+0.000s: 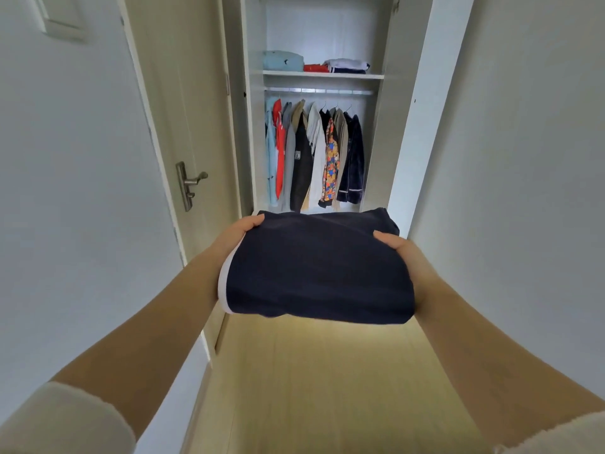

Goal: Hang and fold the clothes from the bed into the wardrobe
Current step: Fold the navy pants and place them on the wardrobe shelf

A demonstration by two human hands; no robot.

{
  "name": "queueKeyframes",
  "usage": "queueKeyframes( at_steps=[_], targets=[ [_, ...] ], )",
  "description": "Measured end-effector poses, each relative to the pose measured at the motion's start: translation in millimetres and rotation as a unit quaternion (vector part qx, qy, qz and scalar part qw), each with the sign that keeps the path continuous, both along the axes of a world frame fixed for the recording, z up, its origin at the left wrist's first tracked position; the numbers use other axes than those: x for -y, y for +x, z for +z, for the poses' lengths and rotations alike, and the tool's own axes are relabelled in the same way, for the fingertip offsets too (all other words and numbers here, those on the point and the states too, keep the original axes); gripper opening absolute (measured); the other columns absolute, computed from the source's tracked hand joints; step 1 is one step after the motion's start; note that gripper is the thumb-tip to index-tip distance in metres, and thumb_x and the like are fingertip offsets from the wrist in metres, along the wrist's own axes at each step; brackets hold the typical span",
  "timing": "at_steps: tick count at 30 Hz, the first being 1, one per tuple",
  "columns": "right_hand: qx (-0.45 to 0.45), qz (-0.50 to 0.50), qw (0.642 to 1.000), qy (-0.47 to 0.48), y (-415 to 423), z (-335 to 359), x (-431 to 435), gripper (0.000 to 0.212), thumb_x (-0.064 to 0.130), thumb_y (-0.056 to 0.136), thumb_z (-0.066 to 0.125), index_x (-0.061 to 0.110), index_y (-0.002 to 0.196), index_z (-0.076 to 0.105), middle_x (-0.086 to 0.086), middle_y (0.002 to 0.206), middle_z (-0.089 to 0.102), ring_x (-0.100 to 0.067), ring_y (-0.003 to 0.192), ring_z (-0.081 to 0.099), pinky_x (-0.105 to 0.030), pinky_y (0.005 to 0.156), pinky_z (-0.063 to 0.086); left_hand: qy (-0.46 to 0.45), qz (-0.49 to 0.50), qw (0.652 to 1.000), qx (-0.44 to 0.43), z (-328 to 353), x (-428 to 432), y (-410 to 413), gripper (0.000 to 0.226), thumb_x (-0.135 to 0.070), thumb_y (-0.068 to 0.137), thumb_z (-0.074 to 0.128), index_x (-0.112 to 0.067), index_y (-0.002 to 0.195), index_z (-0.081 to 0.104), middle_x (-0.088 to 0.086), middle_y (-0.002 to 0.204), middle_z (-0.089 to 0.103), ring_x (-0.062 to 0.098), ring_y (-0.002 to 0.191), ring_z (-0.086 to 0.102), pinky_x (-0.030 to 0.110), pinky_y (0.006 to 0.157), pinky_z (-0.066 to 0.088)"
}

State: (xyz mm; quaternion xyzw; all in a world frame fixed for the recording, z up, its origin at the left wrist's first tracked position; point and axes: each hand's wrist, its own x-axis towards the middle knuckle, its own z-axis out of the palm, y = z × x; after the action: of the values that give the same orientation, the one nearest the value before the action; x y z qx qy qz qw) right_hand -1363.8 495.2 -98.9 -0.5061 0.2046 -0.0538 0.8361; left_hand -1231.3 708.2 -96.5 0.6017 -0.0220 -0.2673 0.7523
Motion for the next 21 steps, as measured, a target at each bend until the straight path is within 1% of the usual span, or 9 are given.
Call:
queueKeyframes(
  at_steps=[3, 4, 6, 8, 11, 15, 18, 20, 21],
  targets=[
    [0.001, -0.018, 1.000, -0.005, 35, -5, 13, 0.015, 0.023, 0.088, 0.056, 0.012, 0.087, 0.066, -0.005, 0.069, 0.073, -0.021, 0.055, 0.069, -0.025, 0.045, 0.052, 0.000, -0.017, 1.000, 0.008, -3, 16, 49, 0.021, -0.032, 0.090, 0.055, -0.014, 0.093, 0.066, 0.002, 0.075, 0.071, 0.017, 0.071, 0.066, 0.032, 0.072, 0.048],
    [0.000, -0.026, 1.000, -0.006, 50, -5, 19, 0.015, 0.023, 0.088, 0.056, 0.013, 0.086, 0.067, -0.005, 0.069, 0.073, -0.021, 0.055, 0.069, -0.025, 0.045, 0.052, 0.006, -0.021, 1.000, 0.011, -3, 25, 67, 0.022, -0.032, 0.090, 0.055, -0.013, 0.097, 0.065, 0.004, 0.080, 0.070, 0.019, 0.076, 0.064, 0.033, 0.075, 0.048],
    [0.000, -0.045, 0.999, -0.003, 83, -5, 30, 0.015, 0.024, 0.087, 0.057, 0.013, 0.085, 0.067, -0.004, 0.068, 0.072, -0.021, 0.054, 0.068, -0.024, 0.045, 0.050, 0.020, -0.031, 0.999, 0.022, 0, 42, 103, 0.023, -0.032, 0.091, 0.054, -0.013, 0.100, 0.064, 0.005, 0.085, 0.067, 0.020, 0.080, 0.062, 0.032, 0.075, 0.048],
    [0.006, -0.062, 0.998, -0.001, 124, -3, 36, 0.014, 0.024, 0.086, 0.058, 0.013, 0.084, 0.067, -0.004, 0.066, 0.071, -0.021, 0.052, 0.068, -0.024, 0.043, 0.050, 0.032, -0.034, 0.998, 0.039, 6, 53, 145, 0.022, -0.033, 0.091, 0.053, -0.015, 0.097, 0.064, 0.004, 0.085, 0.067, 0.020, 0.080, 0.062, 0.033, 0.076, 0.048],
    [0.012, -0.079, 0.997, -0.001, 196, 9, 37, 0.015, 0.022, 0.086, 0.058, 0.012, 0.079, 0.066, -0.004, 0.058, 0.069, -0.020, 0.046, 0.065, -0.024, 0.038, 0.048, 0.037, -0.041, 0.997, 0.053, 24, 57, 219, 0.021, -0.032, 0.092, 0.053, -0.015, 0.094, 0.065, 0.004, 0.086, 0.067, 0.020, 0.082, 0.062, 0.035, 0.083, 0.047],
    [0.050, -0.084, 0.995, -0.012, 290, 35, 38, 0.027, 0.018, 0.089, 0.055, 0.010, 0.065, 0.066, -0.003, 0.049, 0.063, -0.017, 0.038, 0.060, -0.021, 0.035, 0.045, 0.007, -0.037, 0.997, 0.061, 53, 62, 316, 0.019, -0.028, 0.092, 0.054, -0.013, 0.088, 0.066, 0.003, 0.079, 0.070, 0.019, 0.077, 0.063, 0.031, 0.075, 0.049],
    [0.067, -0.073, 0.995, -0.009, 345, 48, 48, 0.041, 0.019, 0.090, 0.054, 0.012, 0.053, 0.072, -0.004, 0.051, 0.065, -0.018, 0.041, 0.062, -0.022, 0.036, 0.047, 0.007, -0.050, 0.997, 0.060, 72, 76, 373, 0.020, -0.029, 0.091, 0.054, -0.013, 0.095, 0.065, 0.005, 0.085, 0.069, 0.019, 0.077, 0.063, 0.032, 0.068, 0.049],
    [0.071, -0.085, 0.994, -0.013, 374, 55, 59, 0.034, 0.019, 0.091, 0.053, 0.011, 0.062, 0.070, -0.004, 0.052, 0.065, -0.018, 0.041, 0.062, -0.023, 0.036, 0.047, 0.008, -0.061, 0.997, 0.056, 83, 91, 404, 0.026, -0.031, 0.091, 0.055, -0.011, 0.107, 0.062, 0.007, 0.092, 0.067, 0.020, 0.079, 0.062, 0.033, 0.065, 0.048],
    [0.071, -0.094, 0.993, -0.021, 387, 58, 66, 0.029, 0.019, 0.091, 0.053, 0.010, 0.067, 0.067, -0.003, 0.051, 0.065, -0.017, 0.040, 0.062, -0.022, 0.036, 0.047, 0.004, -0.062, 0.997, 0.056, 87, 99, 418, 0.030, -0.031, 0.091, 0.055, -0.011, 0.112, 0.060, 0.008, 0.095, 0.066, 0.021, 0.080, 0.062, 0.034, 0.067, 0.049]
  ],
)
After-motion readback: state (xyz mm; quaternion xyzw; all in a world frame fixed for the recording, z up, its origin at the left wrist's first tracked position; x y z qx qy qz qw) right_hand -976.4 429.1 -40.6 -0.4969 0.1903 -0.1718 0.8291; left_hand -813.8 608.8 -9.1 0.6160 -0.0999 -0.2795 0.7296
